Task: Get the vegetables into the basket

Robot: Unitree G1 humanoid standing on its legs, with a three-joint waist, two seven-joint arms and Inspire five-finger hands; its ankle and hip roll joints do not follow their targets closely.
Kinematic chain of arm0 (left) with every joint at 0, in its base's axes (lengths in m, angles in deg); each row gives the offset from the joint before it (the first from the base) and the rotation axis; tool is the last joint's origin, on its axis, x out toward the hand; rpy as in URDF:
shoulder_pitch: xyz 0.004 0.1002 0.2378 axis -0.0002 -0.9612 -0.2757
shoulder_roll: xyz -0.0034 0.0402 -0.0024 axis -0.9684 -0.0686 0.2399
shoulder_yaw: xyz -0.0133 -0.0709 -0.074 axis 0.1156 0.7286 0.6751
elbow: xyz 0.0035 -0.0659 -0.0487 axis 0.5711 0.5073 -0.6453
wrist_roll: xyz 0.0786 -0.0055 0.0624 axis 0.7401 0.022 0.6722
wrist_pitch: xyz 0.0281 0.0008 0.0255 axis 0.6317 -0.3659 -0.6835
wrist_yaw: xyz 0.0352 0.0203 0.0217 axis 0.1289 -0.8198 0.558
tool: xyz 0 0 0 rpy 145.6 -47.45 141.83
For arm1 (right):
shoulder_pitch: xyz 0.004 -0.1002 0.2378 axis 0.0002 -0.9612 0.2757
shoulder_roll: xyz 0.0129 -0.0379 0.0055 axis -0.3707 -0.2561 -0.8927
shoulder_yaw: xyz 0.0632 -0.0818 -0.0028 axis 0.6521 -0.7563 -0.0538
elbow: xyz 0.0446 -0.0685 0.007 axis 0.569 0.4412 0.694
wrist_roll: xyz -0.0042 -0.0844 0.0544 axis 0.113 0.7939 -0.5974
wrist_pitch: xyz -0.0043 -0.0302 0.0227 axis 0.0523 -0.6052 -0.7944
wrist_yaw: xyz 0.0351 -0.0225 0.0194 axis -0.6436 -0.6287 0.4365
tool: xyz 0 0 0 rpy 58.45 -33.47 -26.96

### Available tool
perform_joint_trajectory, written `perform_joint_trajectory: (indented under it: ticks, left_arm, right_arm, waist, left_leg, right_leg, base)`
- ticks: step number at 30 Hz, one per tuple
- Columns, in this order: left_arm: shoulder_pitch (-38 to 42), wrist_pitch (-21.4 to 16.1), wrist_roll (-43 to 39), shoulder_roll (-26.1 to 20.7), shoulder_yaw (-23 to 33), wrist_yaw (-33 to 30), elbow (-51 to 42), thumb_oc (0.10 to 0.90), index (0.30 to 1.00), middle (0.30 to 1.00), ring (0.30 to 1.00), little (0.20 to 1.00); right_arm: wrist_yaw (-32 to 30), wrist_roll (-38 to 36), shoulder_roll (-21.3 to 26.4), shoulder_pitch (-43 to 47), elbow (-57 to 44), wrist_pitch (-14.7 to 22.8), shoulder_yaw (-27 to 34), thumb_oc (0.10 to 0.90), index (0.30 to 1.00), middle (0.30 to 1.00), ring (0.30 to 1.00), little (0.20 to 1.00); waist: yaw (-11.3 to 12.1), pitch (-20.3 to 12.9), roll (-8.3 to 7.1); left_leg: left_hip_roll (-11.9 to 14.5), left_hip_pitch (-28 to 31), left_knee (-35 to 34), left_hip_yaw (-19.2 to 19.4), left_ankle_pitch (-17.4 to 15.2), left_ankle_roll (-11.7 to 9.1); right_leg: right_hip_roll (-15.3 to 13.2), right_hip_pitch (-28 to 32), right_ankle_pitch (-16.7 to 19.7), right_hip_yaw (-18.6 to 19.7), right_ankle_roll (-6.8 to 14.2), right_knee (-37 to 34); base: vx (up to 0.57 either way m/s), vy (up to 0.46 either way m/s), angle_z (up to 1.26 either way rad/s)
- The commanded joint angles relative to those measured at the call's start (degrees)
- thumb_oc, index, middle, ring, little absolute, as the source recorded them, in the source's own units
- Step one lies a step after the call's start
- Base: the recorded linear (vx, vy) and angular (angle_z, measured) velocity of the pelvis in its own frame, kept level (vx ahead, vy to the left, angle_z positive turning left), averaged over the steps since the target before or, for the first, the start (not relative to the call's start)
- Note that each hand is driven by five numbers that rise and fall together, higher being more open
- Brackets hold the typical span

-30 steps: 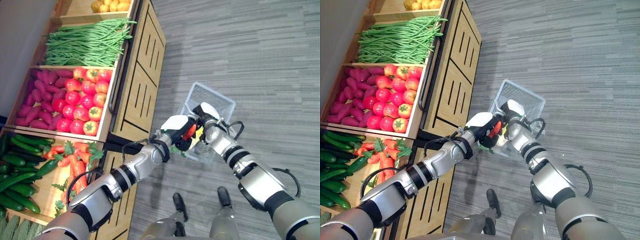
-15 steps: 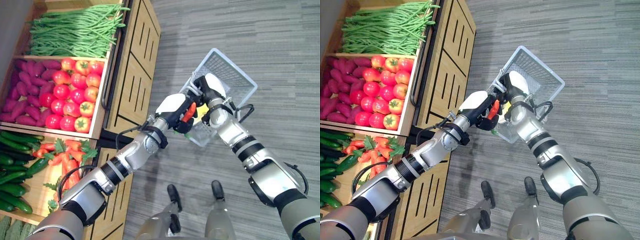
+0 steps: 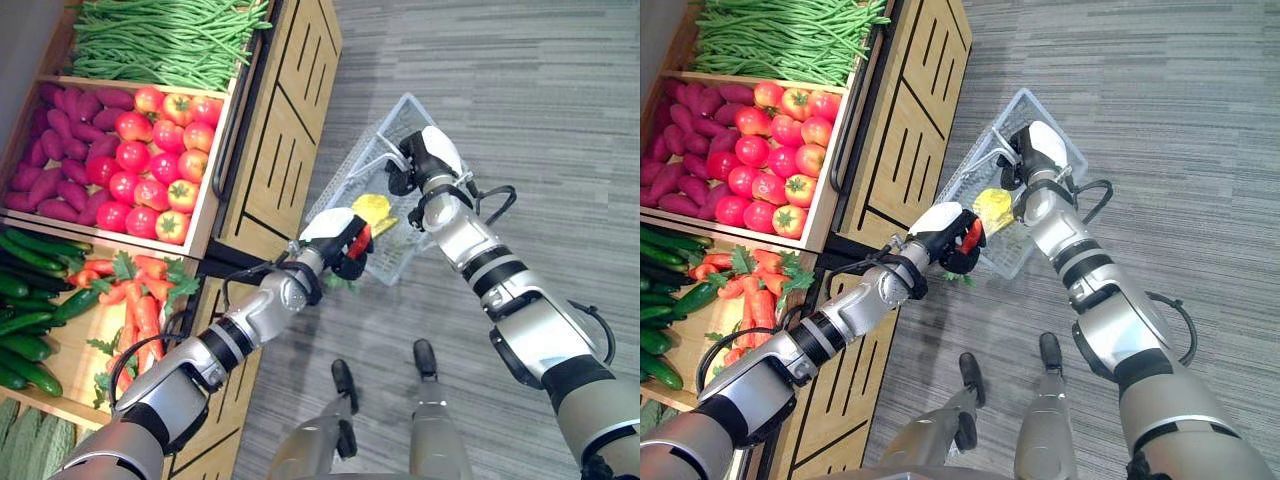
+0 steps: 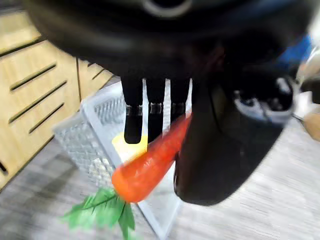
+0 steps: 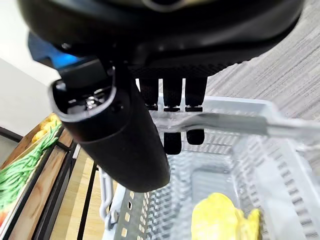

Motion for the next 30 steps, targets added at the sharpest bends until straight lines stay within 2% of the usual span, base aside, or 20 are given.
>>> perform_joint_trajectory:
  ticks: [1,5,10,13,16,21,27,30]
  left_arm:
    - [4.8,-1.7,2.9,1.7,-2.5,-2.6,6.5,0.400,0.300,0.300,0.300,0.300]
    - [5.5,-1.4,3.3,3.4,-2.7,-2.9,8.7,0.400,0.300,0.300,0.300,0.300]
    - [6.7,-1.1,5.2,3.8,-2.5,-3.2,8.5,0.400,0.300,0.300,0.300,0.300]
    - [7.0,-0.9,6.2,3.4,-1.3,-3.5,6.4,0.400,0.300,0.300,0.300,0.300]
    - [7.0,-0.9,6.4,3.0,-1.0,-3.3,4.9,0.400,0.300,0.300,0.300,0.300]
    - [7.0,-0.6,8.2,1.9,-0.4,-2.4,2.8,0.400,0.300,0.300,0.300,0.300]
    - [7.8,-0.3,10.4,1.6,-0.4,-2.2,5.8,0.400,0.300,0.300,0.300,0.300]
    - [7.2,0.3,11.3,2.3,-0.6,-2.2,11.1,0.400,0.300,0.300,0.300,0.300]
  right_arm:
    - [-5.2,-1.9,-5.3,19.3,0.8,7.5,-2.2,0.400,0.300,0.300,0.300,0.300]
    - [-4.6,-3.0,-5.6,18.6,-0.6,7.9,-3.4,0.400,0.300,0.300,0.300,0.300]
    - [-2.4,-2.0,-6.5,13.7,-9.0,8.7,-4.7,0.400,0.300,0.300,0.300,0.300]
    - [-1.3,1.2,-4.9,8.1,-15.2,8.4,-4.3,0.400,0.300,0.300,0.300,0.300]
    - [-0.3,2.8,-4.4,6.1,-16.1,8.1,-4.5,0.400,0.300,0.300,0.300,0.300]
    - [3.3,1.1,-3.2,0.1,-24.3,9.3,-4.5,0.400,0.300,0.300,0.300,0.300]
    - [5.4,0.7,-2.1,-3.0,-35.0,11.5,-5.0,0.400,0.300,0.300,0.300,0.300]
    - [6.8,-1.3,-2.3,-4.6,-40.4,13.3,-5.9,0.400,0.300,0.300,0.300,0.300]
  waist:
    - [0.1,-4.4,-2.23]
    - [-0.2,-4.5,-2.19]
    - [-0.6,-4.3,-2.25]
    - [-0.8,-4.0,-2.09]
    - [-0.7,-4.0,-1.92]
    - [-1.0,-3.5,-1.52]
    - [-1.7,-2.9,-1.71]
    - [-2.2,-2.8,-1.94]
  left_leg:
    - [-0.5,0.7,0.3,1.1,-8.3,-0.9]
    - [-0.4,0.6,0.3,1.5,-8.4,-1.0]
    - [-0.2,0.7,0.3,2.0,-8.4,-0.9]
    - [-0.1,0.7,0.3,2.5,-8.4,-0.9]
    - [-0.1,0.7,0.3,2.5,-8.3,-0.9]
    - [-0.1,0.5,0.3,2.6,-8.2,-1.1]
    - [0.0,0.4,0.3,3.1,-8.2,-1.1]
    - [0.0,0.5,0.3,3.7,-8.2,-1.1]
  right_leg:
    - [-1.1,1.0,-3.9,0.6,1.4,-0.1]
    - [-0.9,0.7,-4.0,1.0,1.2,-0.1]
    - [-0.6,0.4,-3.9,1.8,1.2,-0.1]
    - [-0.6,0.3,-3.8,1.9,1.3,-0.1]
    - [-0.6,0.3,-3.9,1.9,1.3,-0.1]
    - [-0.6,0.2,-3.9,1.6,1.4,-0.1]
    - [-0.5,-0.1,-3.6,2.0,1.5,-0.1]
    - [-0.4,-0.2,-3.5,2.5,1.6,-0.1]
  base:
    - [0.01,0.003,-0.16]
    - [0.02,-0.001,-0.11]
    - [0.01,-0.008,-0.17]
    - [0.00,-0.014,-0.06]
    - [0.00,-0.006,-0.01]
    - [0.00,0.000,0.00]
    - [0.00,0.000,0.00]
    - [0.00,0.000,-0.01]
